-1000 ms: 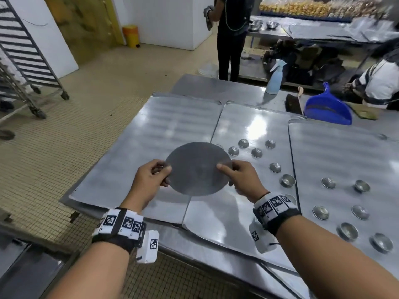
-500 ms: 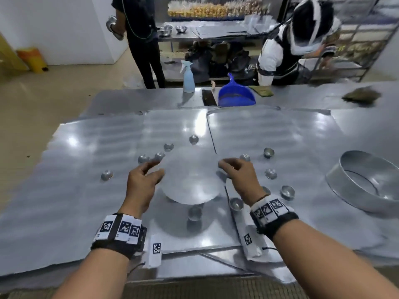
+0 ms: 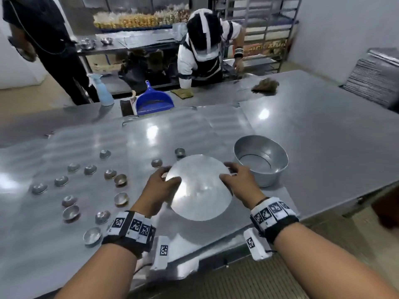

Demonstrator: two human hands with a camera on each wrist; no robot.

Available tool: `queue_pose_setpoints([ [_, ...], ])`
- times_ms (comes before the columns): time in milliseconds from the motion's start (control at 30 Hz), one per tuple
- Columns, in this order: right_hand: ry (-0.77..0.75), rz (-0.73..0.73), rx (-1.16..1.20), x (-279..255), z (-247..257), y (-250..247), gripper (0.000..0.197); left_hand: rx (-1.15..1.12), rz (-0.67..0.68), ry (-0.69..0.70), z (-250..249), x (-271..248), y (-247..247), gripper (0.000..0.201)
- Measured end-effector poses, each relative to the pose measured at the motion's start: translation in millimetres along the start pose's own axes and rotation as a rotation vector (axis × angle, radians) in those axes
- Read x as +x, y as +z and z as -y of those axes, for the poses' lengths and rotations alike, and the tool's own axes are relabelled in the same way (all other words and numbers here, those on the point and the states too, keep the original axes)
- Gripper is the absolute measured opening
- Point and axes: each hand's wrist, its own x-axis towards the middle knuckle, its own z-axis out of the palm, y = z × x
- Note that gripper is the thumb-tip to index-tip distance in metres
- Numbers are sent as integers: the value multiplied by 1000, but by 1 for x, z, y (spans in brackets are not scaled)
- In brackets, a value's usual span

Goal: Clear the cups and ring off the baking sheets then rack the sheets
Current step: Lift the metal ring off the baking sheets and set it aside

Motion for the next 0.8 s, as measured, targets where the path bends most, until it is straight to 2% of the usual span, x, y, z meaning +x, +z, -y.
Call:
queue_pose_setpoints([
  [167, 0, -88, -73, 10, -22, -79, 46, 33, 152, 60, -13, 11, 82, 37],
  [333, 31, -136, -69, 25, -31, -120, 49, 52, 208, 115, -29, 29, 128, 34],
  [533, 19, -178, -54, 54, -33, -154, 38, 86, 228, 182, -43, 66, 168, 32],
  [800, -3, -208, -123, 127, -24, -191, 32, 72, 214, 256, -53, 135, 216, 30],
])
